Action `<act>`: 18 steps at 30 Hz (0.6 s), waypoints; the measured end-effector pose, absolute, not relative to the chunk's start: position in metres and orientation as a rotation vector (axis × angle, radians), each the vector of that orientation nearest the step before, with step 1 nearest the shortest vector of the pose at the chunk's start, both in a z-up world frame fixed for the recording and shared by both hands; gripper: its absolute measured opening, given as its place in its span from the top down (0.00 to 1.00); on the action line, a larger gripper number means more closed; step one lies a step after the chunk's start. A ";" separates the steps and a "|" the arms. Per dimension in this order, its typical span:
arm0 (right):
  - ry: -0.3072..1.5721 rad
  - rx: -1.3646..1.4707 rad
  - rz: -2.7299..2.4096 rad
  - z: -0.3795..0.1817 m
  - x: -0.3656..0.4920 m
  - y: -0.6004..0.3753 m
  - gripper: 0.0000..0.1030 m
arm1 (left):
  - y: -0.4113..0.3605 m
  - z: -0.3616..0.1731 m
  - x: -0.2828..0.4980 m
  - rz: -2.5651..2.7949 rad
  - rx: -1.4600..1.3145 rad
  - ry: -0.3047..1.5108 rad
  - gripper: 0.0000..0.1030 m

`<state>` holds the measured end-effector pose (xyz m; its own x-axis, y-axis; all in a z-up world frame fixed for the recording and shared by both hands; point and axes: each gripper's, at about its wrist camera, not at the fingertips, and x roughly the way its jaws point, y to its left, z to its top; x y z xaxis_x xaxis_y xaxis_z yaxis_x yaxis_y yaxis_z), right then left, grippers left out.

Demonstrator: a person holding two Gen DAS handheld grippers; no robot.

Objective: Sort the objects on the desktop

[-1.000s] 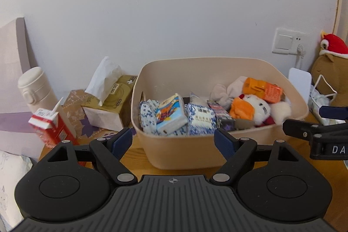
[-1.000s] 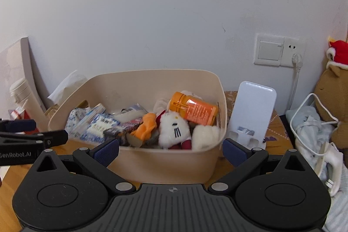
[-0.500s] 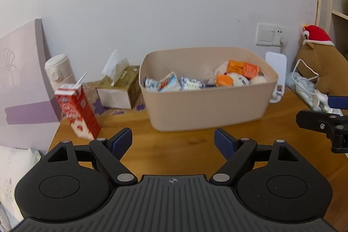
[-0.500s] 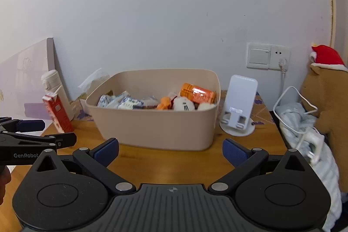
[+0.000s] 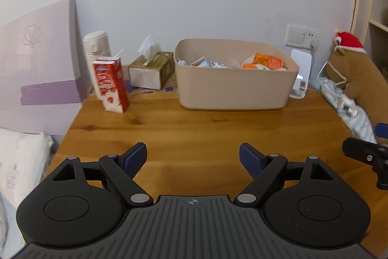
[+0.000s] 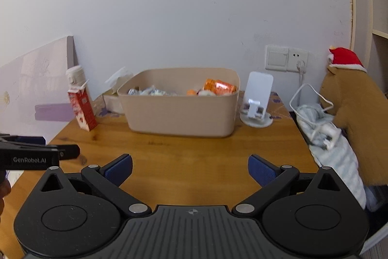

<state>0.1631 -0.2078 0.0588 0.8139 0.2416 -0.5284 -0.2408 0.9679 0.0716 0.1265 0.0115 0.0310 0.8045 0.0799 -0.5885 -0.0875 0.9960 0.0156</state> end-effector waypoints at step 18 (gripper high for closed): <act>0.598 -0.031 0.200 0.055 0.099 -0.222 0.00 | -0.008 0.035 0.037 0.086 0.101 0.608 0.17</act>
